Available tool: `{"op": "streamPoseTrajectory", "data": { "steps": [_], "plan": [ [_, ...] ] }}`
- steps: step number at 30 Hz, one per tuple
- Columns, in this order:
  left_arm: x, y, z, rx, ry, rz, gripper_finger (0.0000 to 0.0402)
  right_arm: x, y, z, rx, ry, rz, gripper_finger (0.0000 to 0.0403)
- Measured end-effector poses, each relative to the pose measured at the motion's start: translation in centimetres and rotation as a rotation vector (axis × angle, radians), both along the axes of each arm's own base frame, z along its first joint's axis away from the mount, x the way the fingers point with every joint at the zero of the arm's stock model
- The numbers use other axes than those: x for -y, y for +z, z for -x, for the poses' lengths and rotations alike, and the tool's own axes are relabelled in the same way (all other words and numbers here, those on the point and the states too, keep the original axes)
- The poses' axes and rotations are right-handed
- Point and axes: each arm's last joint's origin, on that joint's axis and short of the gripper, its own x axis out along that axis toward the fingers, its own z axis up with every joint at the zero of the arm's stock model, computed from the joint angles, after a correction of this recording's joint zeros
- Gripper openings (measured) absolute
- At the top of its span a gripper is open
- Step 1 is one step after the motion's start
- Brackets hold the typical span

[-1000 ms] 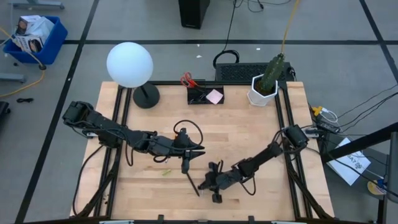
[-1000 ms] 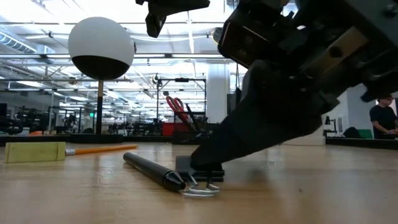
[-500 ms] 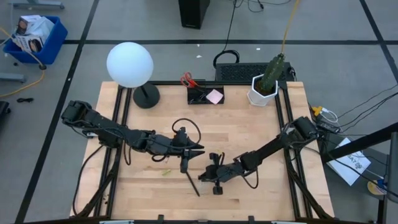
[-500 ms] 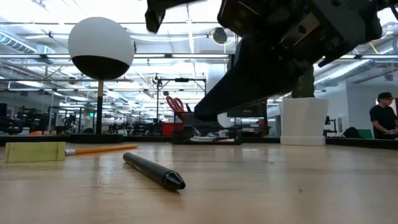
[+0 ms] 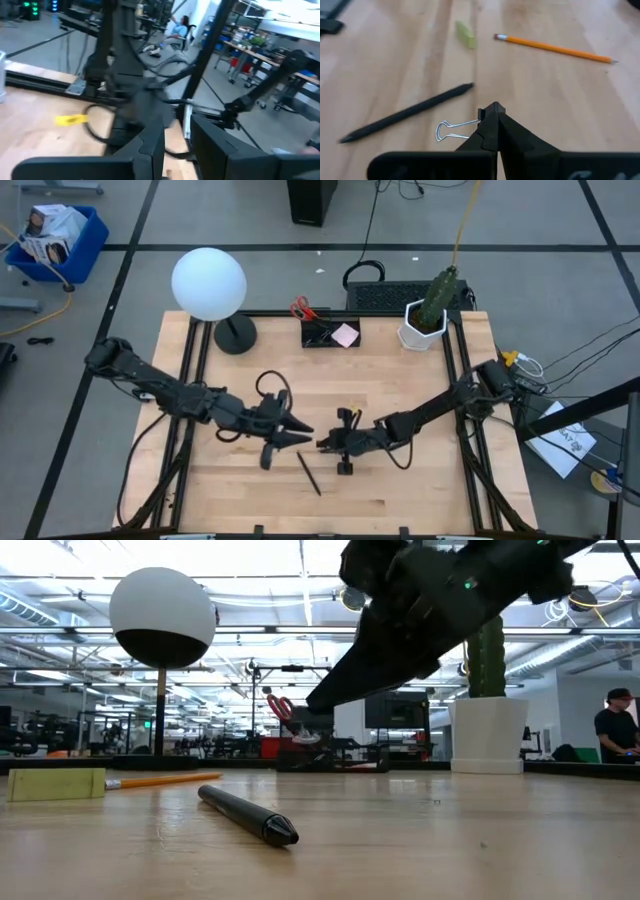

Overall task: Pick and place office supplies into organizer
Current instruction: Put the binder clip into the desk organizer

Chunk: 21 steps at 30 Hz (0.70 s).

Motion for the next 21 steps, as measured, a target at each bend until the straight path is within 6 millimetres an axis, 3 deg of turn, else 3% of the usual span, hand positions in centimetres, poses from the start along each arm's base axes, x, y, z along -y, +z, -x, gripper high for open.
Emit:
{"op": "streamPoseTrajectory", "data": {
  "steps": [17,21],
  "plan": [
    [4.6,0.1,2.5,0.039,-0.18,-0.117,0.0097,8.4,0.3,-2.0,-0.002,-0.109,0.177,0.0001],
    [5.5,0.2,3.1,0.067,-0.121,-0.184,0.0097,10.8,1.4,-2.1,0.025,-0.144,0.225,0.0]
  ]
}}
